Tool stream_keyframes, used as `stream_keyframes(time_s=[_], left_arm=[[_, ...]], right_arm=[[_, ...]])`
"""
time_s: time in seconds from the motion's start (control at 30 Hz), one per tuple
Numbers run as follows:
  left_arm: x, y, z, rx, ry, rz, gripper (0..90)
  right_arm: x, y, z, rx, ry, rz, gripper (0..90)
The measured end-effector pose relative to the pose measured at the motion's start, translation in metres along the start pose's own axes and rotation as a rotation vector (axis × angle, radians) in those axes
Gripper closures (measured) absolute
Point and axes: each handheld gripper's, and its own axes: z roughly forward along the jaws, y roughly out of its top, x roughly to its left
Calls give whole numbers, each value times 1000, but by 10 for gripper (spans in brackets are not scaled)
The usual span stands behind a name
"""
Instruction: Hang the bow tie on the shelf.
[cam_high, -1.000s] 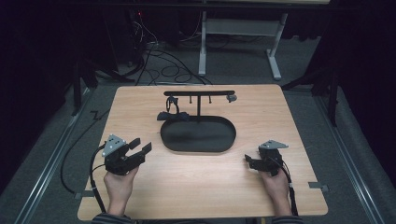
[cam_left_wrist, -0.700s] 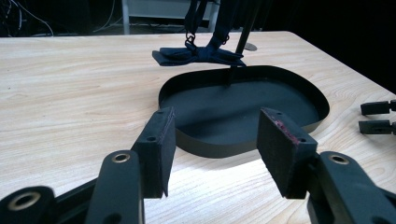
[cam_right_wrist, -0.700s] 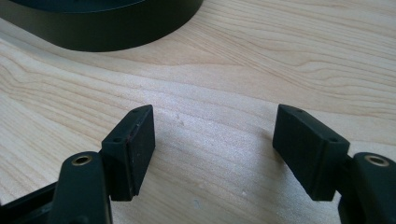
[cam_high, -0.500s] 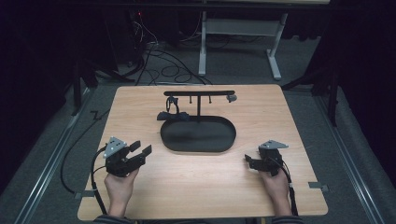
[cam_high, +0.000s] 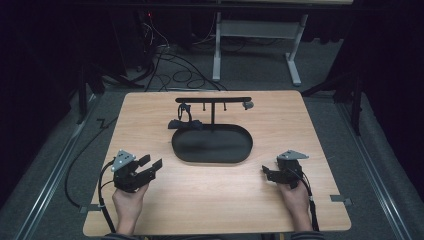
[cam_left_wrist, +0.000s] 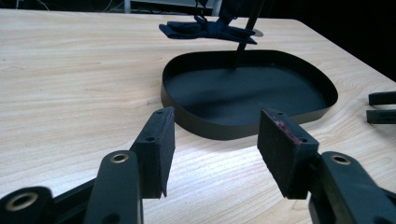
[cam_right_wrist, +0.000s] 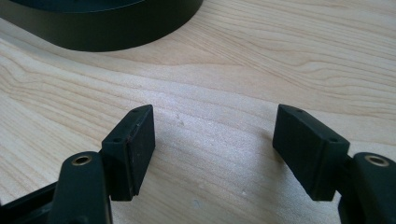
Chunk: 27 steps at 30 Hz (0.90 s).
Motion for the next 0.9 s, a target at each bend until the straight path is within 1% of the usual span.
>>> stream_keyframes(time_s=[0.2, 0.47, 0.9], left_arm=[[1, -4, 3, 19, 4, -1, 460], [3, -10, 7, 38, 2, -14, 455], [4, -17, 15, 73, 9, -12, 451]], right_arm=[[0, 0, 0, 0, 0, 0, 312], [0, 0, 0, 0, 0, -1, 312], [0, 0, 0, 0, -1, -1, 312]])
